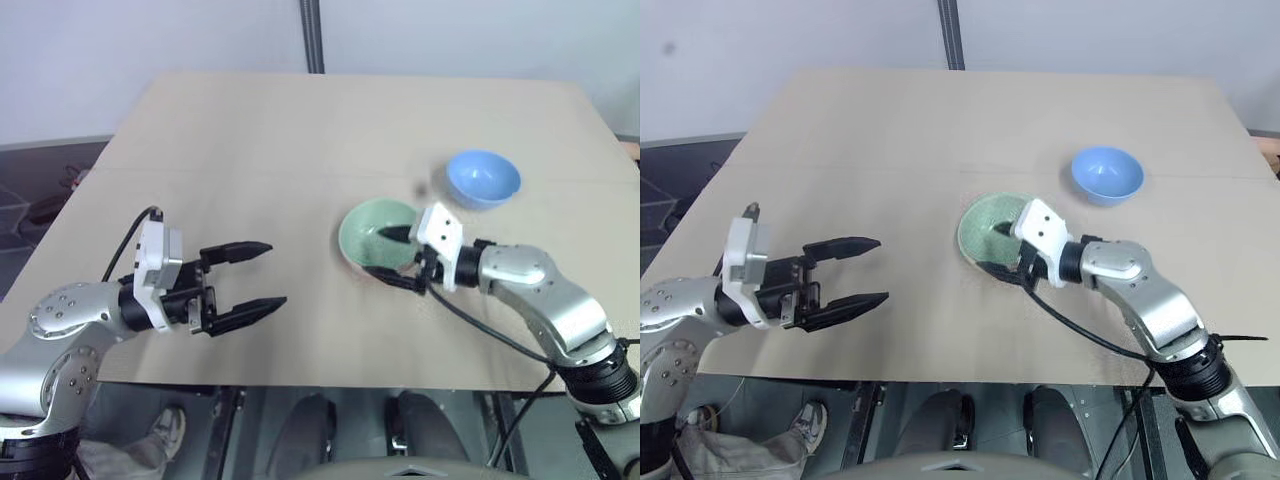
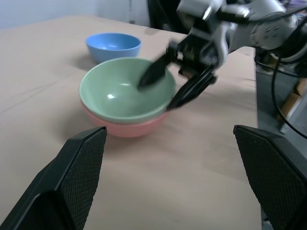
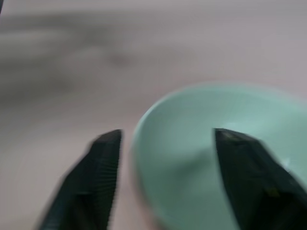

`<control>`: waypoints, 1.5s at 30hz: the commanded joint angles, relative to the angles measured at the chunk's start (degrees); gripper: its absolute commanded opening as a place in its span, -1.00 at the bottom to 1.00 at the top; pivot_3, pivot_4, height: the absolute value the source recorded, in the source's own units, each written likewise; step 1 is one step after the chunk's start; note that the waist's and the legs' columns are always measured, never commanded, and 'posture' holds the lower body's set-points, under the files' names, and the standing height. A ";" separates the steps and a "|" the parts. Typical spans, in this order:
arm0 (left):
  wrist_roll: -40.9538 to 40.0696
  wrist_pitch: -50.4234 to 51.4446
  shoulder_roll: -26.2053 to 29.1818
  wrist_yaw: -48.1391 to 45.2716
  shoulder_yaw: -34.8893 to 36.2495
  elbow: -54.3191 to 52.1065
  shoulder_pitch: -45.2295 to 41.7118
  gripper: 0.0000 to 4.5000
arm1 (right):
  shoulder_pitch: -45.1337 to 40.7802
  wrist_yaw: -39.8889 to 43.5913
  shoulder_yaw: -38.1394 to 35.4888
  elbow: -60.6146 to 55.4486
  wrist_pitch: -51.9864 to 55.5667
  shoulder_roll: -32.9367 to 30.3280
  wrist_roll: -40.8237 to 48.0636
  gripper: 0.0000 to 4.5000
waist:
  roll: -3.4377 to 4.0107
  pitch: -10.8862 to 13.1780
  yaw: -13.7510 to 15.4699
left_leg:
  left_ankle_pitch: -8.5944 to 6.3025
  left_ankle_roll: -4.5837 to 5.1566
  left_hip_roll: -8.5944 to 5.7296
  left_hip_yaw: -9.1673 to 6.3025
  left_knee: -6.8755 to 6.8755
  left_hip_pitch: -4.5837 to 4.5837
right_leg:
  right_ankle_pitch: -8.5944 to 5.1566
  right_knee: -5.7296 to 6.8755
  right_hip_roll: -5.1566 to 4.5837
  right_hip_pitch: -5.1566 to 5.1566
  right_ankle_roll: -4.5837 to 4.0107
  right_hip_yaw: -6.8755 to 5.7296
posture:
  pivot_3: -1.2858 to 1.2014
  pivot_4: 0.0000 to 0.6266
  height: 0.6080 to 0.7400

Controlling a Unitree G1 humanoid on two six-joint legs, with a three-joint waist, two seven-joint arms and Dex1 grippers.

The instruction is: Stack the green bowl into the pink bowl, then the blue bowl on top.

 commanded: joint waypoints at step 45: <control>-0.75 -1.74 -3.26 10.43 0.93 -4.07 0.65 1.00 | 0.12 4.50 -7.67 -6.82 2.42 -8.40 5.29 -0.97 | 0.27 0.19 0.17 | 0.00 -0.01 0.02 -0.11 -0.28 -0.27 | 0.10 -0.50 -0.07 -0.09 -0.07 -0.15 | 0.03 -0.52 1.00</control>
